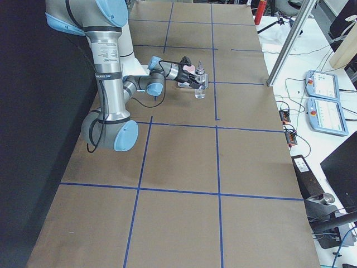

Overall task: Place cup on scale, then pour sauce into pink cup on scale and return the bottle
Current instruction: 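Tilt the bottle upright and carry it back toward its spot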

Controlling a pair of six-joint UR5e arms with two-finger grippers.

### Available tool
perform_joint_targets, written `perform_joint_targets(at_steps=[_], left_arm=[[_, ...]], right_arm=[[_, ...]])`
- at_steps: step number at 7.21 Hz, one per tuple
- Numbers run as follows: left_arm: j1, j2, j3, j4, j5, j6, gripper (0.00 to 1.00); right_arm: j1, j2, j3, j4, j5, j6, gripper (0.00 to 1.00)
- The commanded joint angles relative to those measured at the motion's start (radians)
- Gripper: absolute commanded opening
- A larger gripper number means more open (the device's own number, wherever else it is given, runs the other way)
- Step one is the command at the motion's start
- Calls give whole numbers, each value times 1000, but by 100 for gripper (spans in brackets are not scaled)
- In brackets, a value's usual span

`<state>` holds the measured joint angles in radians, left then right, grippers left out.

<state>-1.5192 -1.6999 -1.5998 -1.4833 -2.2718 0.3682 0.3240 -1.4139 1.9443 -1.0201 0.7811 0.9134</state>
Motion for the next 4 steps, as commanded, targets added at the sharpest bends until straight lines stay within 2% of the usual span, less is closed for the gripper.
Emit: perform_joint_targets(at_steps=[1,3,4], left_arm=[[1,-1,-2,0,0,0,100],[-1,0,-17,0,2,0,100],[-1,-1,-19,0,3,0,100]], right_arm=[[27,-68,-1,0,78,126,0],[52,-76,1,9,86,340,0],[52,-79,-1,11,86,373,0]])
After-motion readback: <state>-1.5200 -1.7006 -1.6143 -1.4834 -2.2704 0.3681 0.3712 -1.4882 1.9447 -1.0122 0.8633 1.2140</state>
